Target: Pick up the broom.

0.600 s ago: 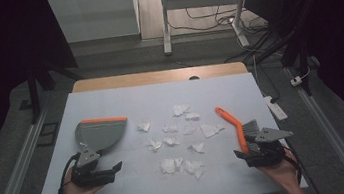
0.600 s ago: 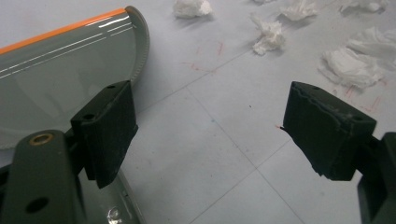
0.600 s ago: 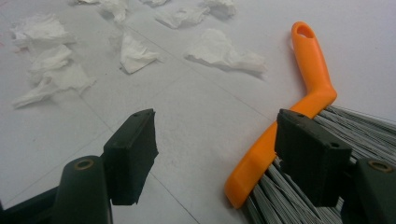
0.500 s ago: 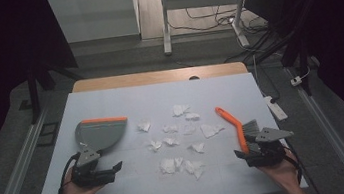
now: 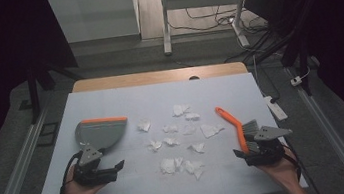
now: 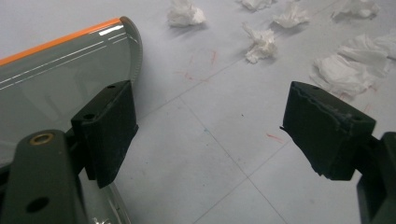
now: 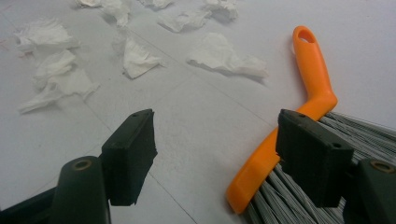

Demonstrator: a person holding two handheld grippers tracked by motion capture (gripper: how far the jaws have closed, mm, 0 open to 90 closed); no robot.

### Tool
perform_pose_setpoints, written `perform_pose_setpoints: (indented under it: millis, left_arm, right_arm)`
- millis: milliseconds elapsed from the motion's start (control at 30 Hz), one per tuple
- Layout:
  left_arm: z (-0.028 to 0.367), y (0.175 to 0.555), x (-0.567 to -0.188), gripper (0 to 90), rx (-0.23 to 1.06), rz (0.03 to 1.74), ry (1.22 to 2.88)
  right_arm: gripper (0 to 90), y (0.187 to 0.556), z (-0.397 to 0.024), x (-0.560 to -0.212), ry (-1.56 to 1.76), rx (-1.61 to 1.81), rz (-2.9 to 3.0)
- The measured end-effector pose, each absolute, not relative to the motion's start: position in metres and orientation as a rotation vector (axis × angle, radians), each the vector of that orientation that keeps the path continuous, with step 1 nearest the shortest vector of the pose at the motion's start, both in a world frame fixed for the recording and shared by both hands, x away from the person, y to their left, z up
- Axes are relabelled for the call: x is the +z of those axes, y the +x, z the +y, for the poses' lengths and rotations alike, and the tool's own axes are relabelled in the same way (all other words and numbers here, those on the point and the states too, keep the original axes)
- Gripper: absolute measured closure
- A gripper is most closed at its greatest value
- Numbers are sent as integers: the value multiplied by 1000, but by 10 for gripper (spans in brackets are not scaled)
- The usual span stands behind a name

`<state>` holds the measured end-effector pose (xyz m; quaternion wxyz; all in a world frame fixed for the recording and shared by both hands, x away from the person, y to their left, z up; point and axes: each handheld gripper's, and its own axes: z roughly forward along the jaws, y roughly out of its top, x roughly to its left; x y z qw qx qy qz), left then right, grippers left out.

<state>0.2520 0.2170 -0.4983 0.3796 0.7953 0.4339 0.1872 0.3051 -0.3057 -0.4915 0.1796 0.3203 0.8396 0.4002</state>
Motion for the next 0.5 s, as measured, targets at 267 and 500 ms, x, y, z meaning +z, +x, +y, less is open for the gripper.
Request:
perform_pose_setpoints:
  millis: [267,500]
  left_arm:
    - [220,252,-499,189,474,1127,2028]
    - [219,254,-499,190,492,1122,2043]
  right_arm:
    - [303,307,-303,-490,919,1122,2379]
    - [316,312,-298,-483,921,1111,2374]
